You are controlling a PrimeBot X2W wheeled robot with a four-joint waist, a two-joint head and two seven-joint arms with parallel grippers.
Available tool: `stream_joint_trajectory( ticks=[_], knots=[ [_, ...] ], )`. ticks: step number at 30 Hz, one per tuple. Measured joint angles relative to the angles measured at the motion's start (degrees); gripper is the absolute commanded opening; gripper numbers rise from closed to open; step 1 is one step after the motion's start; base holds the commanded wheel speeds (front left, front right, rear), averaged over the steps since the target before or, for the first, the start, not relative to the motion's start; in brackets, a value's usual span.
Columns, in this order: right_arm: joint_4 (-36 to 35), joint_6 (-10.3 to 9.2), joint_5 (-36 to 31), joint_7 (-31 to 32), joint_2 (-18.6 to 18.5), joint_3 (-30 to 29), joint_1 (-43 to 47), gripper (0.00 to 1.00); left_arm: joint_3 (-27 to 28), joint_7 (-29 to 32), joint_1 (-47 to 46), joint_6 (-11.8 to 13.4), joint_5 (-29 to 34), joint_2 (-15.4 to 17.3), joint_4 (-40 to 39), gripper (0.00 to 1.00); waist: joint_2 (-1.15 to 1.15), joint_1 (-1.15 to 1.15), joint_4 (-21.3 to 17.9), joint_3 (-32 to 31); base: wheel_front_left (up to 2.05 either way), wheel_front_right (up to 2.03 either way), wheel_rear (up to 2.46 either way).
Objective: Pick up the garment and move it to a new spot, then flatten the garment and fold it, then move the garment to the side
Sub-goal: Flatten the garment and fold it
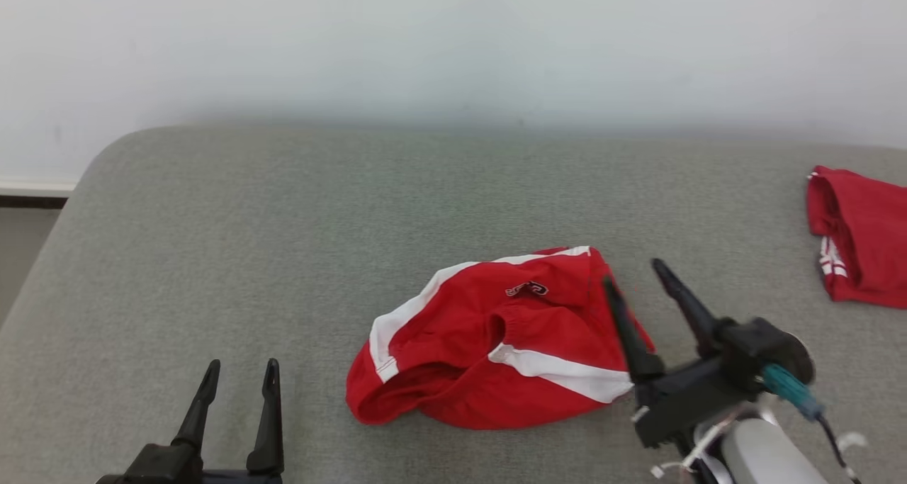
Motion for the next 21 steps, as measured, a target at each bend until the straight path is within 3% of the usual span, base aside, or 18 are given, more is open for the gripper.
stream_joint_trajectory(
  ticks=[12, 21],
  knots=[
    [-11.1, 0.00, -3.1, 0.0, 2.3, -16.2, 14.1, 1.00, 1.5, 0.0, 0.9, 0.0, 0.2, 0.8, -0.8, 1.00, 0.00, 0.00, -4.4, -1.1, 0.00, 0.00, 0.00],
    [-13.7, 0.00, -4.1, 0.0, 4.4, -18.9, 20.3, 1.00, 2.0, 0.0, 2.7, 0.0, 1.1, 1.1, -1.7, 1.00, 0.00, 0.00, -5.4, -2.1, 0.00, 0.00, 0.00]
  ],
)
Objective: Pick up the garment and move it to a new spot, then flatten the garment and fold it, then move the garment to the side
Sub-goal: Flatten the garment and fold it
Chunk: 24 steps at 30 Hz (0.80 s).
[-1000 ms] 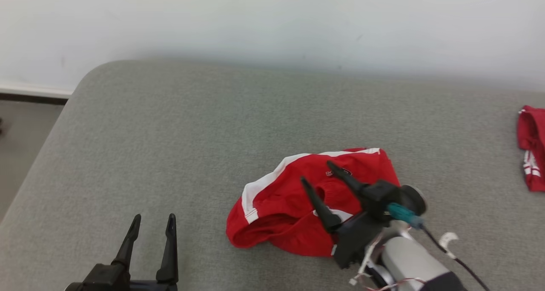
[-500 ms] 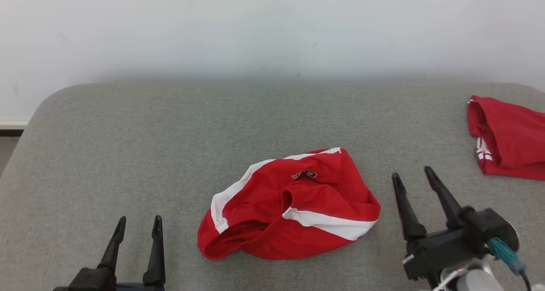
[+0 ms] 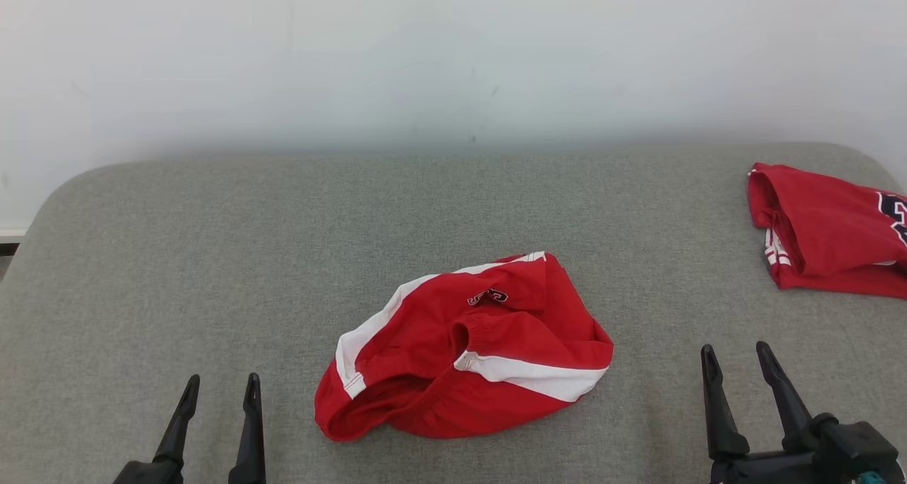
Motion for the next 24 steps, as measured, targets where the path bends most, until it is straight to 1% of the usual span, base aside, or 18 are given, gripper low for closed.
stream_joint_trajectory(
  ticks=[10, 16, 24],
  knots=[
    [0.2, 0.00, -0.2, 0.0, 0.9, 0.4, 0.7, 1.00, -0.6, 0.0, -0.1, 0.0, -0.2, 0.4, 0.3, 1.00, 0.00, 0.00, -0.5, 0.4, 0.00, 0.00, 0.00],
    [0.7, 0.00, -0.1, 0.0, 0.8, 1.9, -1.4, 1.00, -5.3, 0.0, -3.7, 0.0, -0.2, 0.5, 0.7, 1.00, 0.00, 0.00, -1.6, 1.6, 0.00, 0.00, 0.00],
    [1.8, 0.00, 0.6, 0.0, 1.1, 2.7, -2.8, 1.00, -15.5, 0.0, -9.7, 0.0, -0.8, 1.0, 4.7, 1.00, 0.00, 0.01, -5.1, 3.5, 0.00, 0.00, 0.00]
  ],
)
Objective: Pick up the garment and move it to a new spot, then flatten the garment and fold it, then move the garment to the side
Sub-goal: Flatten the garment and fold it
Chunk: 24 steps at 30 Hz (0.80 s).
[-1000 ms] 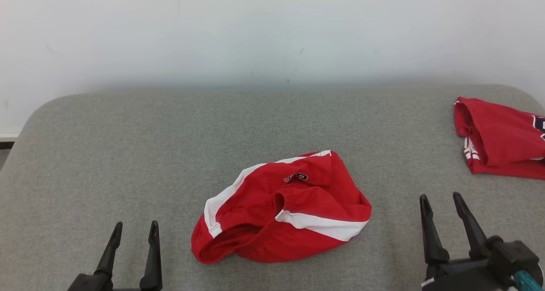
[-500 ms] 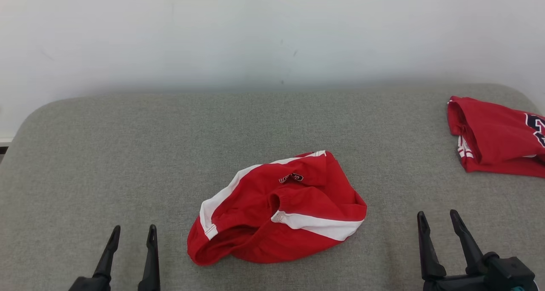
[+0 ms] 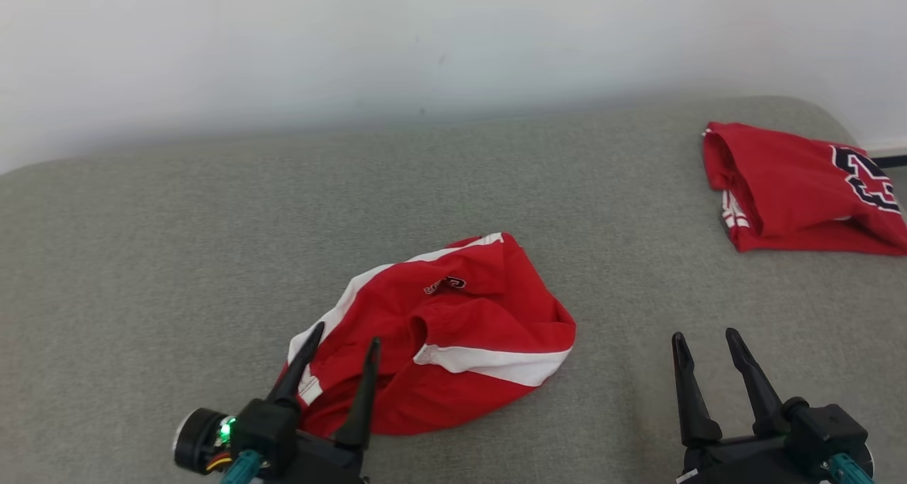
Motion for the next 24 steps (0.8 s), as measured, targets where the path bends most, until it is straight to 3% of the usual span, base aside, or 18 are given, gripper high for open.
stream_joint_trajectory(
  ticks=[8, 16, 17, 18, 19, 20, 24],
  knots=[
    [0.4, 0.00, 0.2, 0.0, 0.5, 0.3, -1.3, 1.00, -7.4, 0.0, -4.3, 0.0, -2.2, 1.6, 7.5, 1.00, 0.00, 0.00, -3.4, 1.8, 0.00, 0.00, 0.00],
    [0.8, 0.00, 0.5, 0.0, 0.9, 0.7, -2.5, 1.00, -10.7, 0.0, -8.8, 0.0, -5.0, 2.6, 16.5, 1.00, 0.00, 0.00, -6.6, 3.7, 0.00, 0.00, 0.00],
    [0.8, 0.00, 0.6, 0.0, 1.0, 0.7, -2.5, 1.00, -11.4, 0.0, -9.2, 0.0, -5.5, 2.6, 17.5, 0.68, 0.00, 0.00, -6.9, 3.9, 0.00, 0.00, 0.00],
    [0.8, 0.00, 0.6, 0.0, 1.0, 0.6, -2.5, 1.00, -12.0, 0.0, -9.6, 0.0, -6.6, 2.5, 18.4, 0.68, 0.00, 0.00, -7.1, 4.2, 0.00, 0.00, 0.00],
    [0.9, 0.00, 0.6, 0.0, 1.0, 0.4, -2.5, 1.00, -12.6, 0.0, -10.0, 0.0, -7.0, 2.5, 19.2, 0.07, 0.00, 0.00, -7.3, 4.4, 0.00, 0.00, 0.00],
    [0.9, 0.00, 0.6, 0.0, 1.1, 0.3, -2.5, 1.00, -12.9, 0.0, -10.5, 0.0, -7.3, 2.5, 19.8, 0.00, 0.00, 0.01, -7.4, 4.5, 0.00, 0.00, 0.00],
    [1.0, 0.00, 0.5, 0.0, 1.2, -0.3, -2.4, 1.00, -13.7, 0.0, -11.9, 0.0, -8.3, 2.4, 20.9, 0.00, 0.00, 0.00, -7.0, 4.5, 0.00, 0.00, 0.00]
  ],
)
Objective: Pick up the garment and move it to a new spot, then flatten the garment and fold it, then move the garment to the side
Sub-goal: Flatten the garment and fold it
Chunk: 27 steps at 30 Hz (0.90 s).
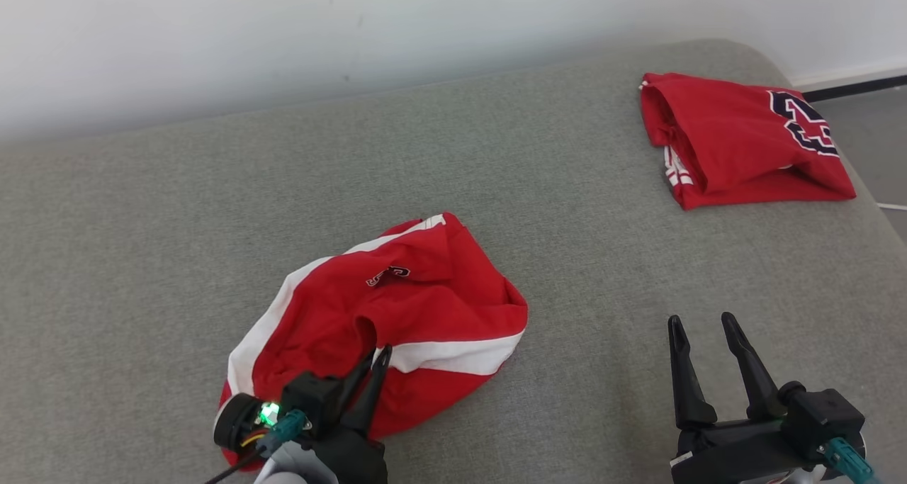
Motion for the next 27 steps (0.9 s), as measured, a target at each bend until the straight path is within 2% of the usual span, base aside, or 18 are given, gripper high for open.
stream_joint_trajectory(
  ticks=[10, 20, 27],
  knots=[
    [0.3, 0.00, 0.1, 0.0, -0.7, -0.4, 1.5, 1.00, 2.9, 0.0, 0.6, 0.2, 0.7, 1.3, -7.8, 0.00, 0.00, 0.00, 5.1, -1.8, 0.00, 0.00, 0.00],
    [0.6, 0.00, 0.6, 0.0, -1.4, -1.3, 2.7, 1.00, 3.5, 1.2, 13.0, 2.5, 0.3, 6.2, -16.8, 0.00, -0.01, -0.01, 13.0, -3.7, 0.00, 0.00, 0.00],
    [0.9, 0.00, 0.7, 0.0, -2.0, -1.9, 2.7, 1.00, 6.5, 1.3, 20.6, 4.6, -2.5, 8.6, -17.6, 0.00, 0.00, -0.01, 17.4, -3.9, 0.00, 0.00, 0.00]
  ],
)
